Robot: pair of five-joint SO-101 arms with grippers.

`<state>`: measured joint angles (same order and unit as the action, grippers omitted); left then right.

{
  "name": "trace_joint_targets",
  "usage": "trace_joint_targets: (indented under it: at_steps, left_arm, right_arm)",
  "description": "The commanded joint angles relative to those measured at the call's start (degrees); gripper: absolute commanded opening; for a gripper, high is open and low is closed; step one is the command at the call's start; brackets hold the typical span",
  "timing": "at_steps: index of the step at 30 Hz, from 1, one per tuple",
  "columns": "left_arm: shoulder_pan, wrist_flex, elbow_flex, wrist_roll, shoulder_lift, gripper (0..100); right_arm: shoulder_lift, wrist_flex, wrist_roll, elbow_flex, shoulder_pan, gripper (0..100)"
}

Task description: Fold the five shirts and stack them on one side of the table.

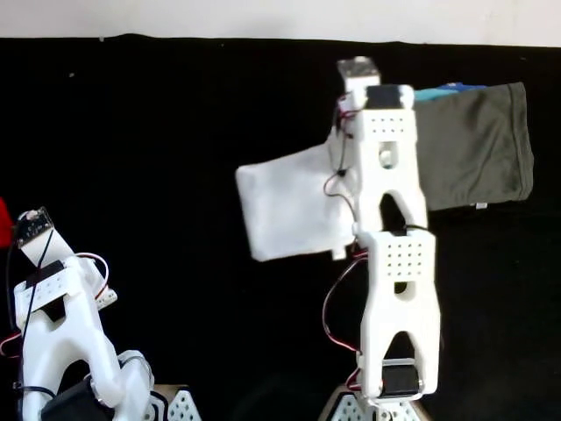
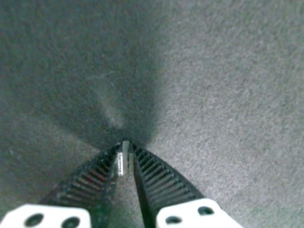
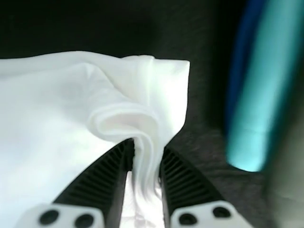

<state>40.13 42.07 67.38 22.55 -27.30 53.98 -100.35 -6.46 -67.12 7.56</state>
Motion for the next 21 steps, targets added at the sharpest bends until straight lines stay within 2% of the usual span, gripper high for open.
trace_joint_targets:
  at_steps: [1, 12, 17, 21]
  left_arm:
    - [0.4, -1.6, 0.0, 0.2, 0.1, 2]
    - [0.3, -1.6, 0.0, 0.2, 0.1, 2]
    - [0.3, -1.6, 0.0, 0.2, 0.1, 2]
    - [0.3, -1.6, 0.0, 0.2, 0.1, 2]
  right_arm:
    - [-9.3, -0.7, -1.1, -2.9, -3.1, 0.5]
    - [-33.8, -0.7, -1.2, 6.2, -5.7, 0.5]
    - [-37.1, -0.6, -4.0, 6.9, -8.8, 0.5]
    - [-35.6, 1.5, -7.1, 7.6, -14.4, 0.5]
